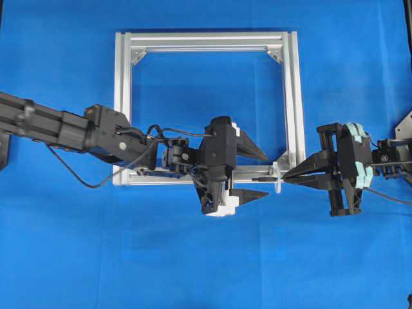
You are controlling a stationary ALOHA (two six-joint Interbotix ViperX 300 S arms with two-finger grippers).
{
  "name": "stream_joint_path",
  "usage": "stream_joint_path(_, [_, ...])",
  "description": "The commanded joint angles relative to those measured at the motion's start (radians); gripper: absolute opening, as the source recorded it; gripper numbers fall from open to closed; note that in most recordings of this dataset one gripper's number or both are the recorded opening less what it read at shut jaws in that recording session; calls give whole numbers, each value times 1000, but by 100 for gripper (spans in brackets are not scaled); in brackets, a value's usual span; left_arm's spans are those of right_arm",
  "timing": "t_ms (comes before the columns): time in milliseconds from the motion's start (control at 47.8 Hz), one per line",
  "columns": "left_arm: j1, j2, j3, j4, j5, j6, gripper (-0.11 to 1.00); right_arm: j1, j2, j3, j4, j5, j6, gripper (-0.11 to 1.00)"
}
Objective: Insert the wire through the string loop located on the right side.
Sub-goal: 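Close the left gripper on the USB plug beyond the loop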
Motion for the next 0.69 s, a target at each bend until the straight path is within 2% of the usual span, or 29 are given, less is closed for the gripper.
stream_joint_path(0, [-3, -2, -23, 2, -9, -3, 85, -2, -5, -15, 2, -5, -2, -2])
stream_joint_path(670, [-3, 15, -25, 3, -18, -3, 84, -2, -6, -15, 2, -5, -2, -2])
